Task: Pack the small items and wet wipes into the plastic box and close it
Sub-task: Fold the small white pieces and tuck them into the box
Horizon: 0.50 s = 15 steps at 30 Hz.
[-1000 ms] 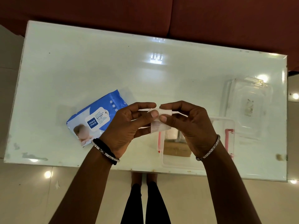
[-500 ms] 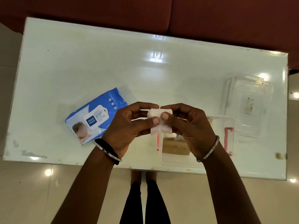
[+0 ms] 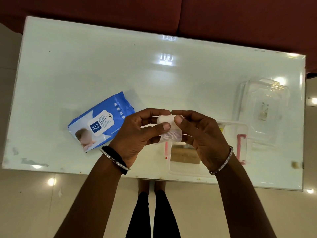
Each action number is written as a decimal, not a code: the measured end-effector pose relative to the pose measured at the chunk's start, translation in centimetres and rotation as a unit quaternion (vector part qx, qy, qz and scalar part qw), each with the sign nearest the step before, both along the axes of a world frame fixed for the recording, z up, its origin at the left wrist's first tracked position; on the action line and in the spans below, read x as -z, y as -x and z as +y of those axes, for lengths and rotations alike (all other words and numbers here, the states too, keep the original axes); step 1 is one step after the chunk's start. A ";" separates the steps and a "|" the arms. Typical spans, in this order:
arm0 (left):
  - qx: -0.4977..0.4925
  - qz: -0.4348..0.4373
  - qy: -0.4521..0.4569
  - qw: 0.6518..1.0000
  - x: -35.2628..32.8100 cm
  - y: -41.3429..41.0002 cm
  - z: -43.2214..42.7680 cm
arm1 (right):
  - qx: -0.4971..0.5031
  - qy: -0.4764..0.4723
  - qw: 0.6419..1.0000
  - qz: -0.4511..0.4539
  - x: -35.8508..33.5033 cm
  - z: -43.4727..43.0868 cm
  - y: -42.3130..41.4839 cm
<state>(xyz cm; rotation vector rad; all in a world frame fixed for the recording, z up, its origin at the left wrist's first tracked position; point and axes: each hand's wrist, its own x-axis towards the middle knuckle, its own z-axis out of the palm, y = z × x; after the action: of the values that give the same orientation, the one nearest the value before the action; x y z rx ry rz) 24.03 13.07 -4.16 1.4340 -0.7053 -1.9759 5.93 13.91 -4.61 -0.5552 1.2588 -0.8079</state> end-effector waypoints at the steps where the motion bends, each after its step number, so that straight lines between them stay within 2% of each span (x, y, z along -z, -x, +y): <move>1: 0.004 -0.003 0.002 1.000 0.0 0.0 0.1 | -0.003 0.000 1.000 0.003 0.1 0.1 0.0; 9: -0.014 0.014 -0.064 0.998 0.2 0.4 0.2 | -0.020 0.053 0.998 0.014 0.4 0.4 0.6; 12: -0.014 0.007 -0.051 0.999 0.3 0.4 0.4 | -0.019 0.047 0.999 -0.006 0.4 0.5 0.7; 15: -0.005 -0.007 -0.025 1.000 0.4 0.3 0.5 | -0.005 0.002 1.000 -0.026 0.1 0.5 0.5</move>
<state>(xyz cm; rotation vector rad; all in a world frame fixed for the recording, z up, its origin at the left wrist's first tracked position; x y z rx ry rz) 23.71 13.54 -4.58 1.4793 -0.6583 -1.9895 5.40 14.40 -4.67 -0.5407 1.2064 -0.8118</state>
